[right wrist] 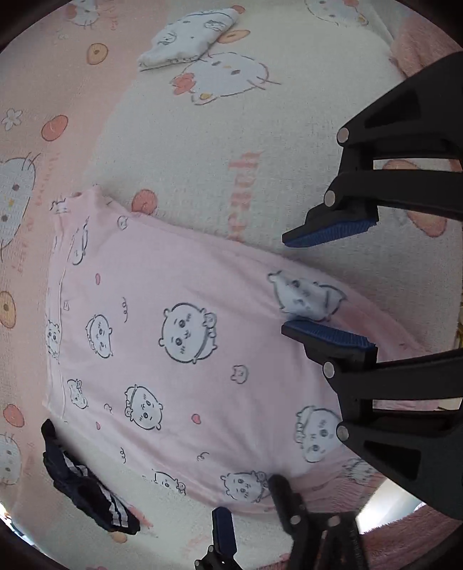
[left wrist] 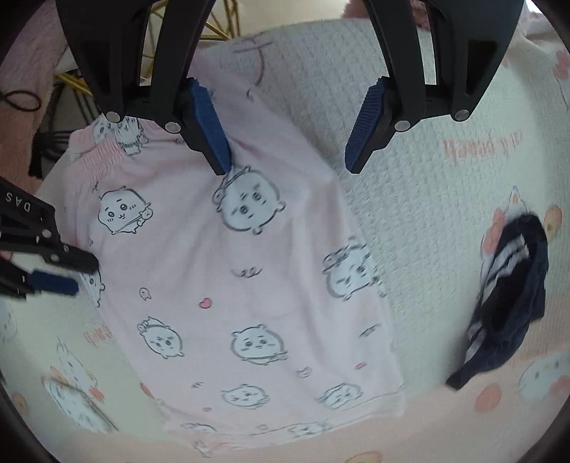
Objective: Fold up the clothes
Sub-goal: 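Grasp the elastic cuffs of the pants with both grippers, then fold the cuffs over toward the waistband with both grippers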
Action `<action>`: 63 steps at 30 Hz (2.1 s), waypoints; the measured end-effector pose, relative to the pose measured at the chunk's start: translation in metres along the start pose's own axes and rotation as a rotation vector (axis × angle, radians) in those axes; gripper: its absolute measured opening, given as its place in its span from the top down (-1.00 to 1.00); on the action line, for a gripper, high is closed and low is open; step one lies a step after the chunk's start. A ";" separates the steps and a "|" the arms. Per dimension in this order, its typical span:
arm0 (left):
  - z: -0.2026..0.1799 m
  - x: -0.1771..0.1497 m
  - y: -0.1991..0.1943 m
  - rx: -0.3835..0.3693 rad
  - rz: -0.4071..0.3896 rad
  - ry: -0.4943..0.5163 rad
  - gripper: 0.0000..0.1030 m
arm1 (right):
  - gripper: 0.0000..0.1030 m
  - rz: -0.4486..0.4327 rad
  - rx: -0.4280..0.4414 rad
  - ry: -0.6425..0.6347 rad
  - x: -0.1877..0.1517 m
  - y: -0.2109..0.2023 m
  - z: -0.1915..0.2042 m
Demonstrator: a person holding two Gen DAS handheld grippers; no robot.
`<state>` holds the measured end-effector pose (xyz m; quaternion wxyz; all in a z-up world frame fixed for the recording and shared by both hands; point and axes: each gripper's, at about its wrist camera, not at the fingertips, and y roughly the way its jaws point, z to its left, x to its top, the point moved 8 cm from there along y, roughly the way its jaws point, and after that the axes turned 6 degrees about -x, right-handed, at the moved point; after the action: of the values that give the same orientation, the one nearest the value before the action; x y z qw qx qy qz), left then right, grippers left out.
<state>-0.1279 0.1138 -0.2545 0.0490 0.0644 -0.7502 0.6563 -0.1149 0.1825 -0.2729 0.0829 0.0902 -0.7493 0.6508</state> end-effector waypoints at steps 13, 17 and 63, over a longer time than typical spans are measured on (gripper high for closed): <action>0.002 -0.043 -0.004 -0.059 0.011 -0.157 -0.33 | 0.15 0.044 0.095 0.051 -0.035 -0.023 0.010; 0.015 -0.052 -0.012 -0.260 -0.031 -0.336 -0.33 | 0.11 0.042 0.219 0.194 -0.037 -0.044 0.000; 0.018 -0.069 -0.019 -0.449 -0.073 -0.456 0.65 | 0.76 0.082 0.431 0.164 -0.097 -0.076 0.019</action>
<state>-0.0569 0.0961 -0.2492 -0.0839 0.2243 -0.8651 0.4407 -0.0025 0.1564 -0.2257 0.0959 0.0221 -0.5868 0.8038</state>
